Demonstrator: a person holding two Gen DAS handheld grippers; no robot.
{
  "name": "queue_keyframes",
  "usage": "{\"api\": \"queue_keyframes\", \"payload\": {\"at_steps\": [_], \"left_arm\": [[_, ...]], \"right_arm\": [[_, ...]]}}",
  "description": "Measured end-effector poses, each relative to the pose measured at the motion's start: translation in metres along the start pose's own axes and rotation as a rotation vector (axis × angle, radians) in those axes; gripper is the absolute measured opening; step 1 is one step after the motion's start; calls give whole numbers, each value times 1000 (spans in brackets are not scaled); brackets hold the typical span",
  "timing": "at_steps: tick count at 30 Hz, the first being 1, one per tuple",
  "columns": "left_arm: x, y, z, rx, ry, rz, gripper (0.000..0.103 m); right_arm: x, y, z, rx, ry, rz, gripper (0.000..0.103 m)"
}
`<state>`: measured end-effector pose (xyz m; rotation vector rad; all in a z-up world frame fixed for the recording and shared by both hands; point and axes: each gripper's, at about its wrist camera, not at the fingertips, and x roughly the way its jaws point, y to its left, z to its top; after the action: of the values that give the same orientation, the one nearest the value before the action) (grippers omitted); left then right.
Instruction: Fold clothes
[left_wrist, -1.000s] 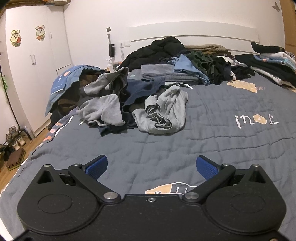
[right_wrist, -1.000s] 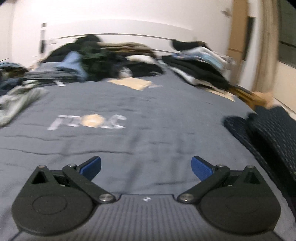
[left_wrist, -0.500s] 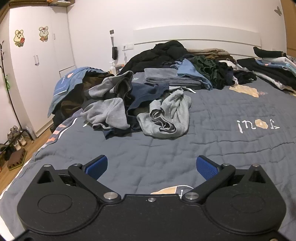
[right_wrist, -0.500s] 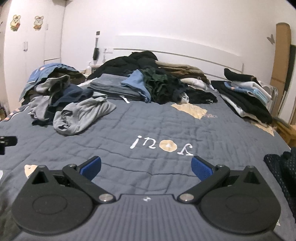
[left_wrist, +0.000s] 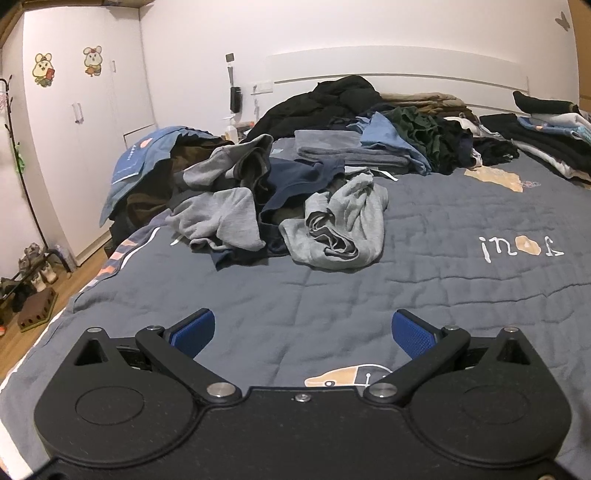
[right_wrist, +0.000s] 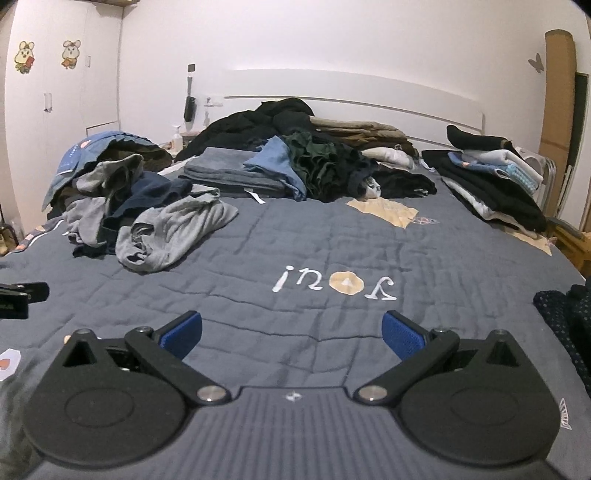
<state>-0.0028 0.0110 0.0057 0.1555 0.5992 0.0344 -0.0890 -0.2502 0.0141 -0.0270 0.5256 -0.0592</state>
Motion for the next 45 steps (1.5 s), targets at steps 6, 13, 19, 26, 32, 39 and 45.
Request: {"api": "queue_keyframes", "payload": {"at_steps": [6,13,19,26,32,39,45], "left_arm": [[0,4,0,-3,4,5,103],[0,12,0,-18,4,2,103],[0,20,-4,-5,-11,15,103],[-1,36,-5,-3,-36,-20,103],[-2,50,-4,-2,-52,-29,103],[3,66,-1,-9,-63,-45,103],[10,83,7,-43,-80,-57,103]], "right_arm": [[-2,9,3,-6,-5,34,103],[-1,15,7,-16,-9,73,103],[-1,28,9,-44,-17,98,103],[6,45,10,-47,0,139,103],[15,65,18,-54,4,172,103],[46,91,34,-102,0,226,103],[76,114,49,-154,0,268,103]]}}
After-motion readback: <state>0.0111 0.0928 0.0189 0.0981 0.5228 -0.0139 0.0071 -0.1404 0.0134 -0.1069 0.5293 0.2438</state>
